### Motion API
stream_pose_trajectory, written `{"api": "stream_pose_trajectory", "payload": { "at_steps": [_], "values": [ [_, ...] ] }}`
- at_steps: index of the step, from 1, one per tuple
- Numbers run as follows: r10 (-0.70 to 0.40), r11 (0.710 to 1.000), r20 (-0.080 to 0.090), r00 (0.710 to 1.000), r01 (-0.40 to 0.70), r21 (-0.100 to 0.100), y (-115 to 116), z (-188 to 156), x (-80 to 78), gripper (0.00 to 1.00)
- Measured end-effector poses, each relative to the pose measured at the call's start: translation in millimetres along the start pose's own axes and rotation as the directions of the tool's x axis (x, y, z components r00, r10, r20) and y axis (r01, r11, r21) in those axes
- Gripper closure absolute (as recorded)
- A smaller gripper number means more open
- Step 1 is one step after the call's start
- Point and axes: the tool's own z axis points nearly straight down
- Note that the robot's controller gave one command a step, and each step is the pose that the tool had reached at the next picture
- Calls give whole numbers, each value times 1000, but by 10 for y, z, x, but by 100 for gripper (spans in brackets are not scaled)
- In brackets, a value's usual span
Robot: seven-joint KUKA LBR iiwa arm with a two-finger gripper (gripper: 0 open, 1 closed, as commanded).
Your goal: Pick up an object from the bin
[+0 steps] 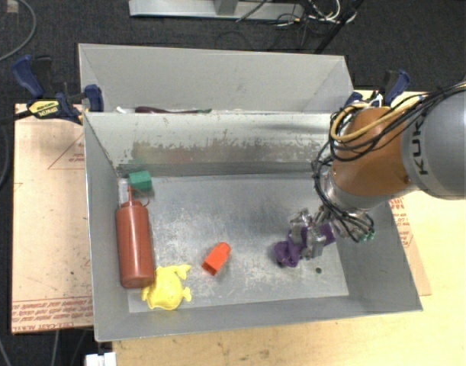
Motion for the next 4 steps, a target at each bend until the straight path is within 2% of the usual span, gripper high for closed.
{"api": "stream_pose_trajectory", "payload": {
  "at_steps": [1,2,3,4],
  "values": [
    [-1,1000,0,1000,1,0,1,0,-1,100],
    [28,1000,3,1000,-28,0,-18,-1150,194,100],
    [28,1000,3,1000,-28,0,-18,-1149,194,100],
    [61,998,-3,998,-61,-3,-36,-1588,192,100]
  ]
}}
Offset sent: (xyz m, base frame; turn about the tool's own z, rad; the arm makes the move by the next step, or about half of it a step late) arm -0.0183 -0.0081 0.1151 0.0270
